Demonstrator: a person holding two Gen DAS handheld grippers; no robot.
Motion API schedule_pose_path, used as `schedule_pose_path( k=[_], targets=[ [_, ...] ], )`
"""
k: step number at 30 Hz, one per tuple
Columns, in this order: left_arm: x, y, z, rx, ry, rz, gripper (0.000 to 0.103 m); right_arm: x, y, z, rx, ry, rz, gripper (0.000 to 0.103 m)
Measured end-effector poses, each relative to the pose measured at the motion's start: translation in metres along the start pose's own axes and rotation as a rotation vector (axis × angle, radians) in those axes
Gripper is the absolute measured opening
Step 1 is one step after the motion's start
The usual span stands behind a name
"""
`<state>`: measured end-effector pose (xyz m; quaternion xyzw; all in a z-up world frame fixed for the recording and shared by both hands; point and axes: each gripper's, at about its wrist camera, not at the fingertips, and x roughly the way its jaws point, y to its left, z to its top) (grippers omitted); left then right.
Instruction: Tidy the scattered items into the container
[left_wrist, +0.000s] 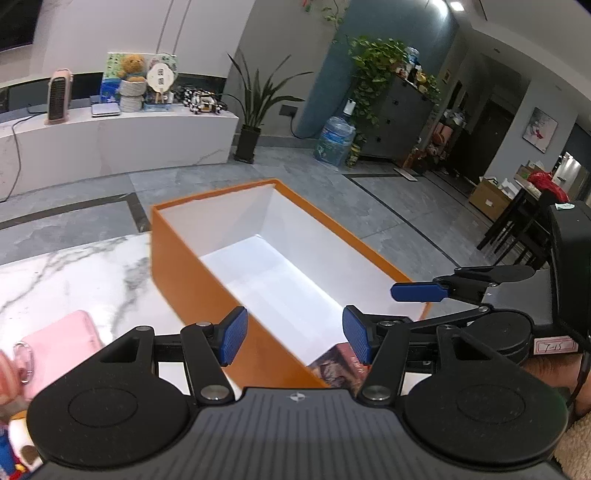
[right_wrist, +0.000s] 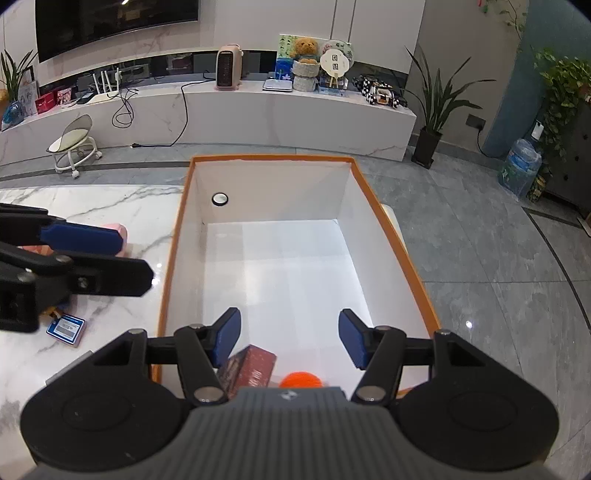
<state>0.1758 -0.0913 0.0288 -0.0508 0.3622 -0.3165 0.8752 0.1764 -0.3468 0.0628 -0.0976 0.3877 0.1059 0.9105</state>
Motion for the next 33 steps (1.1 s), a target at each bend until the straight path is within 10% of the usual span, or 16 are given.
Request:
schedule_pose_path(
  k=[33],
  targets=[
    [-0.121,0.123,-0.06,-0.174,-0.002,0.248,0.067,-0.021,0.074,0.006,-0.134,-0.094,0.173,0.064]
  ],
)
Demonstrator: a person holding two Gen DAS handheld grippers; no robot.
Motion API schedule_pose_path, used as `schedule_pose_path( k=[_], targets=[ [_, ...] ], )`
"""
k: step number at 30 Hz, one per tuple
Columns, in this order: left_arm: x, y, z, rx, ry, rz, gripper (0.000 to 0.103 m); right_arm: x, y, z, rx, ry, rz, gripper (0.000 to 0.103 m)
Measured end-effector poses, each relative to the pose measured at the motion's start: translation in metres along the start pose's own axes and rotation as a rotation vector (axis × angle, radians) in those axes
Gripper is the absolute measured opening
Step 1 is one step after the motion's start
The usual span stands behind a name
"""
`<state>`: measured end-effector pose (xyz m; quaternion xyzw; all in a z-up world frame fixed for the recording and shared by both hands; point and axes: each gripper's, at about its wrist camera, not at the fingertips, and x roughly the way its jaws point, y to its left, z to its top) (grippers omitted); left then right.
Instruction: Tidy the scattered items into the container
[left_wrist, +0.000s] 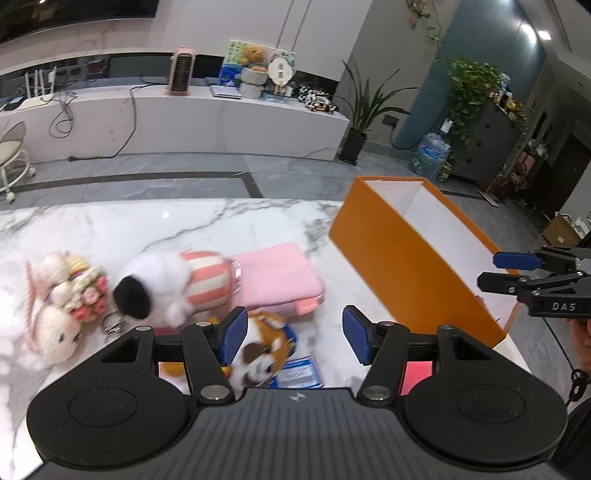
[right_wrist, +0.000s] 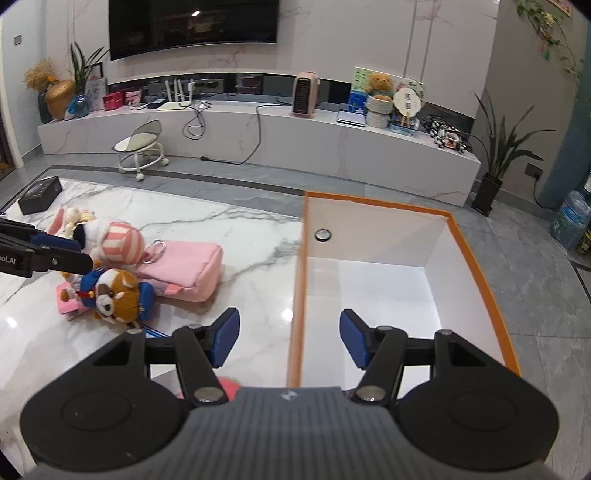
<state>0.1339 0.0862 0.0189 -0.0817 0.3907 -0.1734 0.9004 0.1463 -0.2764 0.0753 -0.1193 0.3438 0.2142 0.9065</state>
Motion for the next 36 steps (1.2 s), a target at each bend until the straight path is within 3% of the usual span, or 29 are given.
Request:
schedule_pose_path(
  k=[9,18,27,33,36],
  targets=[
    [0.012,0.027,-0.01,-0.046,0.043,0.069,0.067,0.003,0.036,-0.011,-0.132,0.017,0.039,0.064],
    [0.02,0.032,-0.021,-0.005,0.059,0.107,0.067,0.019,0.066,-0.031,-0.252,0.097,0.073,0.064],
    [0.006,0.05,-0.024,0.002,0.091,0.139,0.071,0.032,0.07,-0.036,-0.267,0.149,0.069,0.065],
    [0.008,0.063,-0.034,0.057,0.139,0.202,0.074,0.033,0.079,-0.037,-0.281,0.152,0.114,0.067],
    [0.012,0.077,-0.04,0.041,0.147,0.188,0.079,0.036,0.088,-0.037,-0.299,0.157,0.139,0.068]
  ],
)
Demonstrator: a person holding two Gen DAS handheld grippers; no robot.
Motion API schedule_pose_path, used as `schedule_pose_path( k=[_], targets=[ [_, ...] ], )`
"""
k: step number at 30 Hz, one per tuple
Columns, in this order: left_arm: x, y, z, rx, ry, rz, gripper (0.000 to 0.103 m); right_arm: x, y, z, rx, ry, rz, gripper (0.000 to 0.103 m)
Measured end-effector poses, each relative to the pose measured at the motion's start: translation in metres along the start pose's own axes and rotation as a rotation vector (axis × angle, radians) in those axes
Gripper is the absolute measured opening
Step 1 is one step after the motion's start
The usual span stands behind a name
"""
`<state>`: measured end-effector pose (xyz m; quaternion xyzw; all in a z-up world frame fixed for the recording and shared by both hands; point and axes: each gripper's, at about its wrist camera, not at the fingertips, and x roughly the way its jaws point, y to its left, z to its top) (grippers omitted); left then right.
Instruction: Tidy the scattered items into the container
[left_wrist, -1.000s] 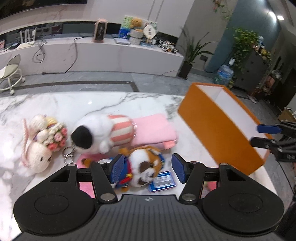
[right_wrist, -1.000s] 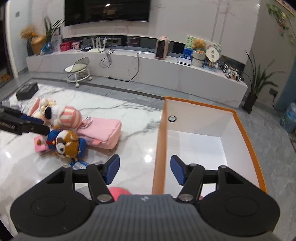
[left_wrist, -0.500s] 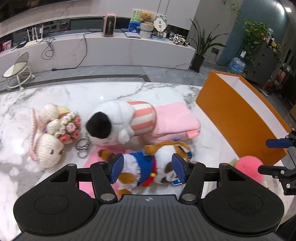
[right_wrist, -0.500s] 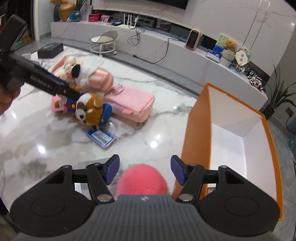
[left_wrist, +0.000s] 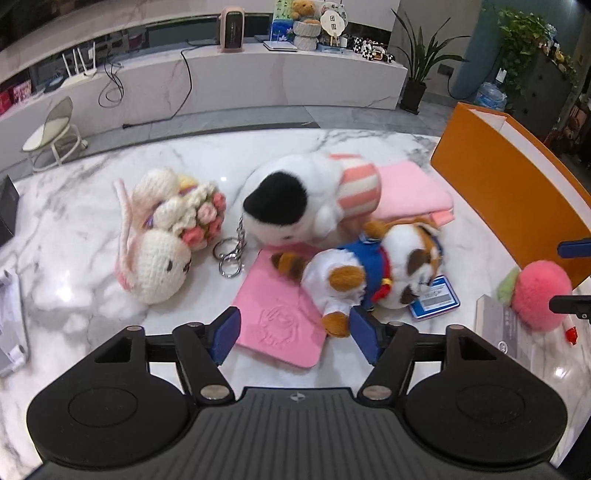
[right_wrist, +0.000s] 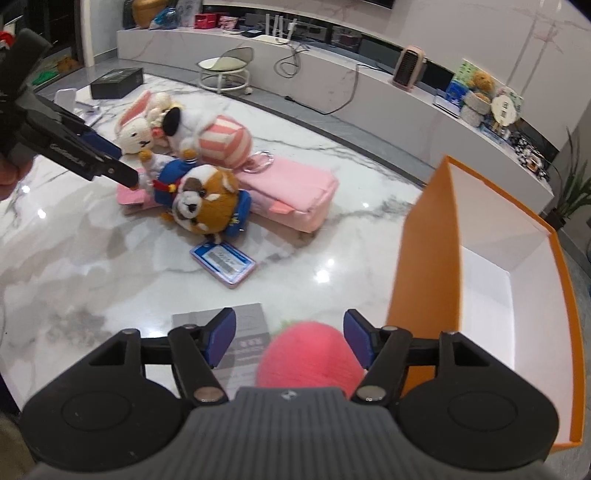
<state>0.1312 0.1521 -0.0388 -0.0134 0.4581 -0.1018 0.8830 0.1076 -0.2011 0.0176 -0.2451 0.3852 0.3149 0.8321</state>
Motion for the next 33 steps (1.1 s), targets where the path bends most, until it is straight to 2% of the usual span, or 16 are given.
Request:
schedule_pose_path(
  k=[4,10,12,15,25,29,33],
  targets=[
    [0.007,0.005,-0.004,0.019,0.009,0.002,0.088,0.006,0.011,0.004,-0.018,0.008,0.034,0.069],
    [0.013,-0.012,-0.011,0.158,0.042,0.043,0.088,0.018,0.024,0.004,-0.049,0.046,0.066,0.069],
    [0.018,-0.016,-0.014,0.205,0.049,0.054,0.089,0.022,0.028,0.004,-0.058,0.064,0.075,0.073],
    [0.026,-0.017,-0.015,0.238,0.046,0.065,0.092,0.029,0.034,0.002,-0.075,0.088,0.086,0.074],
    [0.036,-0.013,-0.013,0.245,0.043,0.067,0.098,0.052,0.044,-0.005,-0.106,0.15,0.097,0.075],
    [0.041,-0.012,-0.015,0.25,0.032,0.065,0.1,0.06,0.046,-0.003,-0.112,0.157,0.095,0.081],
    [0.043,-0.004,-0.014,0.21,0.025,0.034,0.1,0.069,0.047,-0.001,-0.123,0.166,0.085,0.085]
  ],
)
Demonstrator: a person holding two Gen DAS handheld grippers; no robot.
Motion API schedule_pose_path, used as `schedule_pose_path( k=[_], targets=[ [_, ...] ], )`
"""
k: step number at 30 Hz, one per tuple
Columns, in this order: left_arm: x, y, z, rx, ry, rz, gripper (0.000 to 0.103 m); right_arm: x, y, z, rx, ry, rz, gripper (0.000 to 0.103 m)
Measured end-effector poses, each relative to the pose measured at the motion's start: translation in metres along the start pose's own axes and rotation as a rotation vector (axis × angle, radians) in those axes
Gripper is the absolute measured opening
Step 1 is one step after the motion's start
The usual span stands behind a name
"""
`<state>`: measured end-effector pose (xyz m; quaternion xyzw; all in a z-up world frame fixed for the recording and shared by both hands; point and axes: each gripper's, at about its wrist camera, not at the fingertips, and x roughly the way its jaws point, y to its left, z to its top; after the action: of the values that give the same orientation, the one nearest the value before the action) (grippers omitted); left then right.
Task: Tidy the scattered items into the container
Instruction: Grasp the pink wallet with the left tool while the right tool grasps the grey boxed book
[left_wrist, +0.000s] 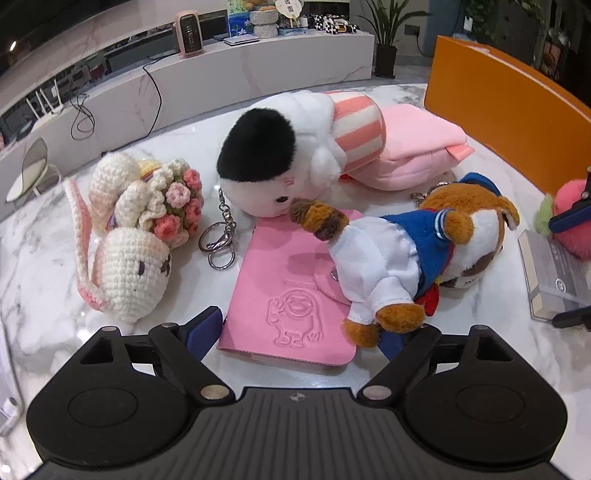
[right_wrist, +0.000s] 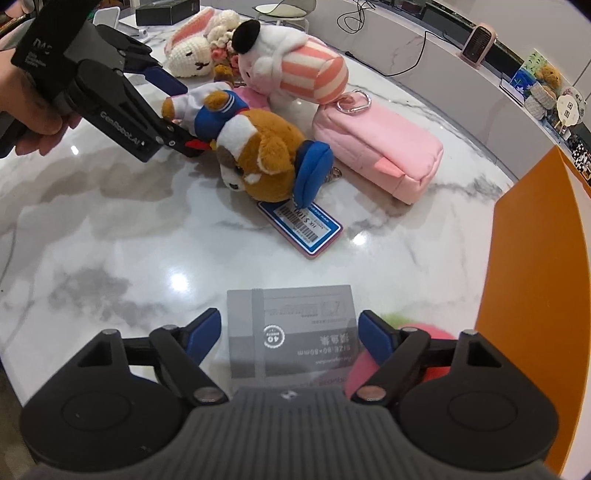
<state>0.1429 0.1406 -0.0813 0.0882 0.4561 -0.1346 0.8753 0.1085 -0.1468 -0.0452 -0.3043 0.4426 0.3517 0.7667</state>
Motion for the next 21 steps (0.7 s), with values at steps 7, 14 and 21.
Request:
schedule_pose_path(
  k=[7,14,21],
  targets=[
    [-0.003,0.0,0.001,-0.011,0.032,-0.003,0.096,0.012,-0.007,0.002,0.023,0.027,0.015,0.091],
    [-0.01,0.005,-0.004,-0.03,0.06,-0.016,0.093,0.02,-0.011,0.006,0.065,0.057,0.077,0.092],
    [-0.034,0.02,-0.009,-0.071,0.03,-0.018,0.091,0.017,-0.006,0.007,0.053,0.076,0.091,0.084]
  ],
)
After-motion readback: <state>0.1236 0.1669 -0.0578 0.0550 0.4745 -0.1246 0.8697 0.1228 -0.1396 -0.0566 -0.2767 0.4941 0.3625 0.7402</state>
